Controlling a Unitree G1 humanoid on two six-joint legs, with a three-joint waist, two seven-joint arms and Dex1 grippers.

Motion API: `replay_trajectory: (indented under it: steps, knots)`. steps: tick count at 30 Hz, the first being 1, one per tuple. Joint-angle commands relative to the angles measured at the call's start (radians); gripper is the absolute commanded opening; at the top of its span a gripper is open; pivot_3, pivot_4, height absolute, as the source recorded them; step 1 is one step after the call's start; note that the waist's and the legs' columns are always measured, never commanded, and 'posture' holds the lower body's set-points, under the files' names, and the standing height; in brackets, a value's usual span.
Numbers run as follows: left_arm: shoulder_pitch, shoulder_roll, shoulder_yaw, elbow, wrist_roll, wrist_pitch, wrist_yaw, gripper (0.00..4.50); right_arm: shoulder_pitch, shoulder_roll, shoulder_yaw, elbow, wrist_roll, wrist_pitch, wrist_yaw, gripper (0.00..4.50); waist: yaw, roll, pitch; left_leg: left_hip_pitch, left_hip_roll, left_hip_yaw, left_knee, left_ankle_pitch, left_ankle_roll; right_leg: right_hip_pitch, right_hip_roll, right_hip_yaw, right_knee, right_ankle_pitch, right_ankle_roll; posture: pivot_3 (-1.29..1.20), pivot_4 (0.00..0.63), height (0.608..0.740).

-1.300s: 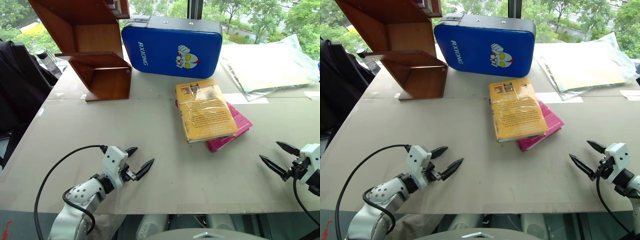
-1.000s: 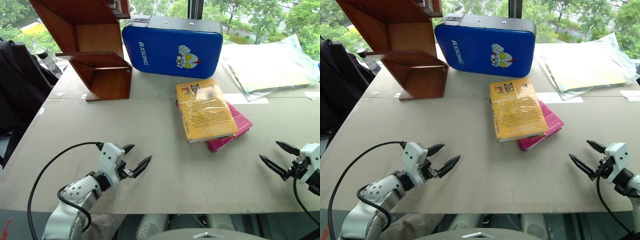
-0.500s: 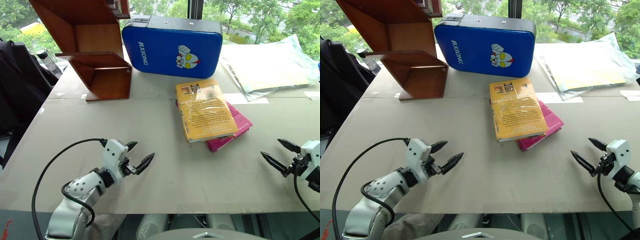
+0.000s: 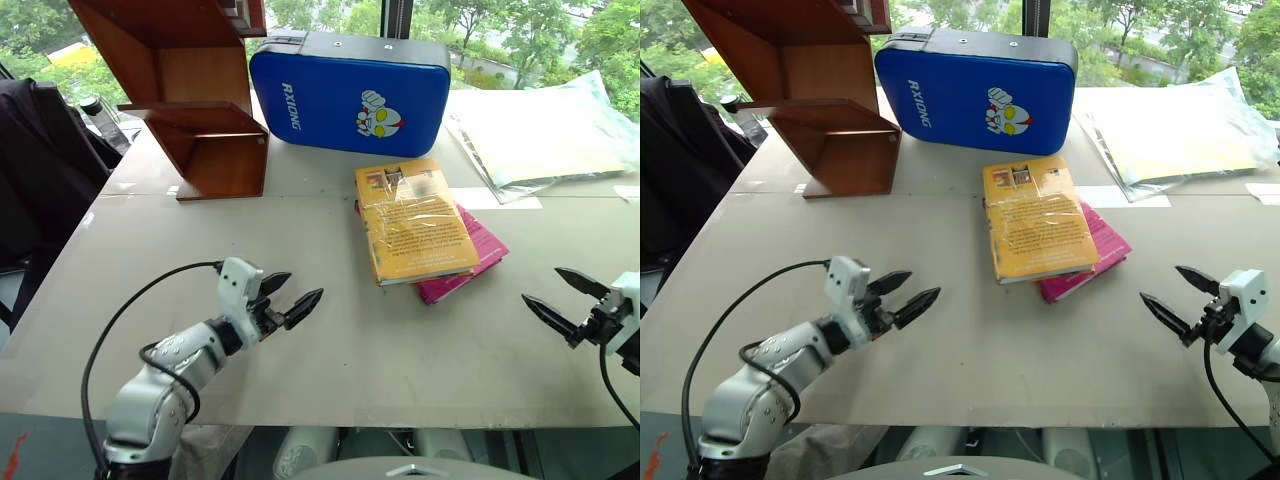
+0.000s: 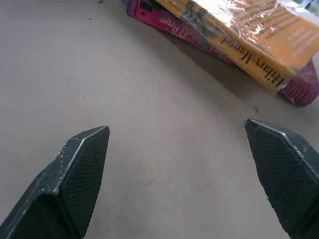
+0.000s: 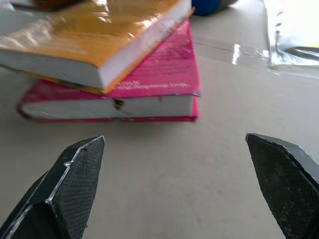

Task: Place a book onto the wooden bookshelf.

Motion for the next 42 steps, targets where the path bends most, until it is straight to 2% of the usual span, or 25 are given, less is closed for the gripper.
replay_trajectory:
  steps: [1, 6, 11, 18, 26, 32, 33, 35, 39, 41, 42]
  knots:
    - [-0.156, -0.065, 0.062, 0.085, -0.233, 0.216, 0.108, 4.45, 0.021, -0.035, -0.058, -0.134, 0.122, 0.074, 0.035, 4.50, 0.000, 0.000, 0.000, 0.000, 0.000, 0.000, 0.000, 0.000, 0.000, 0.000, 0.000, 0.000, 0.000, 0.000, 0.000, 0.00, 0.150, 0.740]
    - [-0.341, -0.122, 0.128, 0.339, -0.339, 0.368, 0.200, 4.45, 0.110, -0.031, -0.106, -0.308, 0.185, 0.117, 0.013, 4.50, -0.001, 0.000, 0.000, 0.001, 0.000, -0.003, 0.001, 0.001, -0.001, 0.000, 0.002, -0.002, 0.003, 0.000, 0.000, 0.00, 0.150, 0.740]
    - [-0.466, -0.129, 0.087, 0.504, -0.316, 0.440, 0.148, 4.45, 0.286, -0.015, -0.235, -0.501, 0.250, 0.128, 0.005, 4.50, 0.002, -0.002, 0.000, -0.001, -0.002, -0.003, 0.001, 0.001, -0.002, 0.000, 0.001, -0.002, 0.002, 0.000, 0.000, 0.00, 0.150, 0.740]
    - [-0.582, -0.182, 0.060, 0.642, -0.296, 0.486, 0.093, 4.45, 0.448, 0.047, -0.368, -0.579, 0.284, 0.110, 0.006, 4.50, 0.001, -0.005, 0.001, -0.001, -0.003, -0.002, 0.001, 0.001, -0.002, 0.000, -0.001, -0.001, 0.000, 0.000, 0.000, 0.00, 0.150, 0.740]
    - [-0.646, -0.286, 0.027, 0.760, -0.235, 0.482, 0.079, 4.45, 0.457, 0.080, -0.356, -0.610, 0.266, 0.091, -0.034, 4.50, 0.002, -0.006, 0.001, -0.001, -0.002, -0.002, 0.001, 0.002, -0.003, 0.000, -0.001, -0.001, 0.001, 0.000, 0.001, 0.00, 0.150, 0.740]
    - [-0.692, -0.372, 0.135, 0.894, -0.264, 0.530, 0.128, 4.45, 0.428, 0.058, -0.355, -0.584, 0.260, 0.092, -0.026, 4.50, 0.002, -0.006, 0.001, -0.001, -0.002, -0.003, 0.001, 0.002, -0.004, 0.000, -0.001, -0.002, 0.001, 0.000, 0.001, 0.00, 0.150, 0.740]
    - [-0.699, -0.380, 0.157, 0.916, -0.267, 0.537, 0.134, 3.91, 0.424, 0.054, -0.355, -0.575, 0.258, 0.091, -0.019, 4.50, 0.002, -0.006, 0.001, -0.001, -0.002, -0.003, 0.001, 0.002, -0.003, 0.000, -0.001, -0.002, 0.000, 0.000, 0.001, 0.00, 0.150, 0.740]
    - [-0.708, -0.387, 0.190, 0.938, -0.276, 0.553, 0.136, 3.17, 0.419, 0.049, -0.358, -0.554, 0.255, 0.085, 0.000, 4.50, 0.002, -0.006, 0.001, -0.001, -0.002, -0.003, 0.001, 0.002, -0.003, 0.000, -0.001, -0.002, 0.000, 0.000, 0.001, 0.00, 0.150, 0.740]
    - [-0.716, -0.394, 0.246, 0.956, -0.290, 0.587, 0.154, 1.12, 0.415, 0.050, -0.357, -0.526, 0.247, 0.071, 0.030, 4.50, 0.000, -0.006, 0.001, -0.001, -0.002, -0.003, 0.001, 0.002, -0.004, 0.000, 0.000, -0.002, 0.001, 0.000, 0.001, 0.00, 0.150, 0.740]
    - [-0.712, -0.392, 0.251, 0.911, -0.300, 0.596, 0.140, 0.27, 0.413, 0.051, -0.352, -0.516, 0.243, 0.064, 0.042, 4.50, 0.000, -0.006, 0.001, -0.001, -0.002, -0.003, 0.001, 0.002, -0.004, 0.000, 0.000, -0.002, 0.001, 0.000, 0.001, 0.00, 0.150, 0.740]
    - [-0.709, -0.388, 0.251, 0.872, -0.312, 0.599, 0.126, 0.05, 0.412, 0.052, -0.351, -0.511, 0.242, 0.062, 0.047, 4.50, -0.001, -0.006, 0.001, -0.001, -0.002, -0.003, 0.001, 0.002, -0.004, 0.000, 0.000, -0.002, 0.001, 0.000, 0.001, 0.00, 0.150, 0.740]
